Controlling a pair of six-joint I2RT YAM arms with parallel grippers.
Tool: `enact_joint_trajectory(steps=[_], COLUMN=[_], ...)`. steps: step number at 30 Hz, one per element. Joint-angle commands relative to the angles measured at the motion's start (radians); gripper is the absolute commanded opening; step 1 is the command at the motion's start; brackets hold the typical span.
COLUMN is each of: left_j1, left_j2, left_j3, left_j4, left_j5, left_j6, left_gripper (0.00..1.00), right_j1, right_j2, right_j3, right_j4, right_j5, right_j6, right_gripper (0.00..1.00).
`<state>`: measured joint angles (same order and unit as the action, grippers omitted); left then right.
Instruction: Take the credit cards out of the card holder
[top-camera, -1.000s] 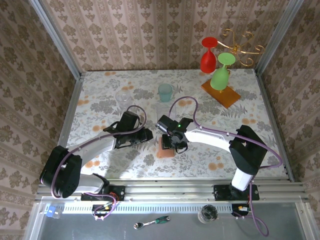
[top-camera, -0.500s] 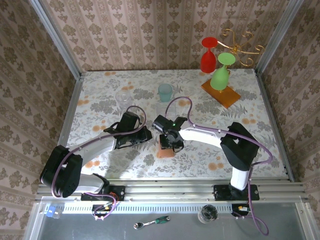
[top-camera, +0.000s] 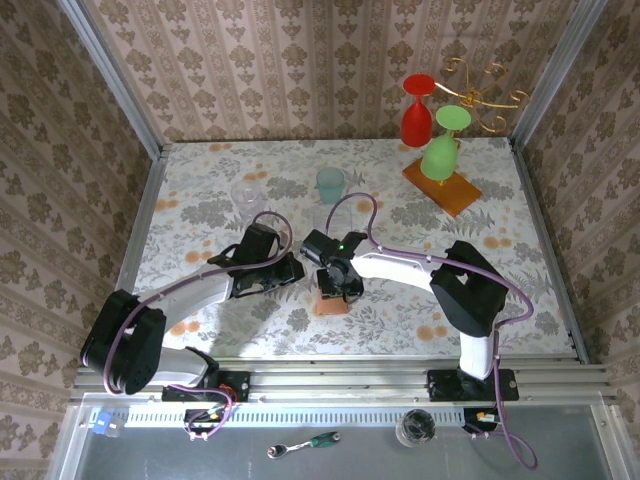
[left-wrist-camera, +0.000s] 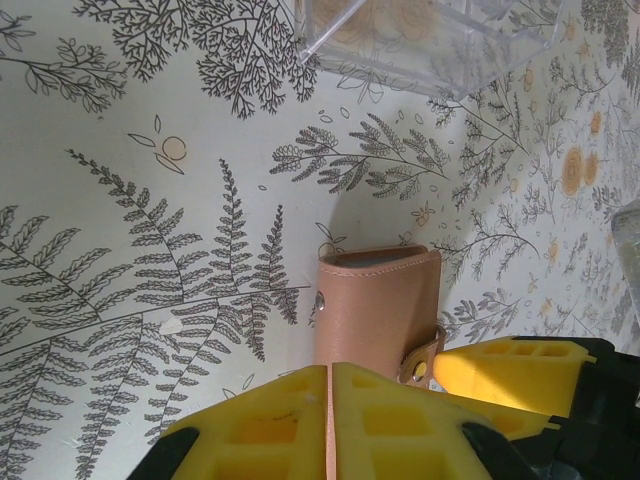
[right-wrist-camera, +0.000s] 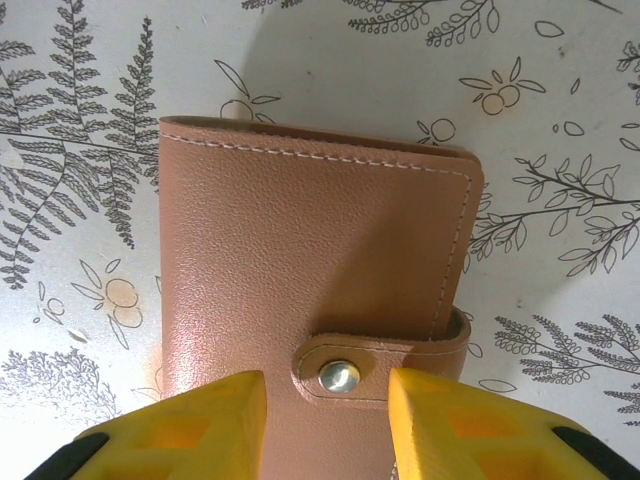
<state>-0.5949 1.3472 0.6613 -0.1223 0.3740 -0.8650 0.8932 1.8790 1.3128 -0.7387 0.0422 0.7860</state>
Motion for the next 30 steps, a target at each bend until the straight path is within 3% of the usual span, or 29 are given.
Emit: enact_joint_trajectory(steps=[1, 9, 30], left_j1=[0.000, 0.000, -0.037], left_j2=[-0.013, -0.025, 0.011], left_j3=[-0.015, -0.035, -0.068], left_j4=[0.010, 0.003, 0.093], left_j5=[0.004, 0.005, 0.038], left_j6=[-0.011, -0.014, -0.080], left_gripper=[0.12, 0.12, 0.11], right_j1=[0.003, 0.001, -0.005], right_j2=[0.024, 0.079, 0.059], right_j3=[0.041, 0.052, -0.036], right_j4=[-0.042, -0.035, 0.036], right_j5=[0.038, 0.026, -0.018], right_j6=[-0.014, -0.024, 0.005], right_gripper=[0.39, 0.36, 0.13])
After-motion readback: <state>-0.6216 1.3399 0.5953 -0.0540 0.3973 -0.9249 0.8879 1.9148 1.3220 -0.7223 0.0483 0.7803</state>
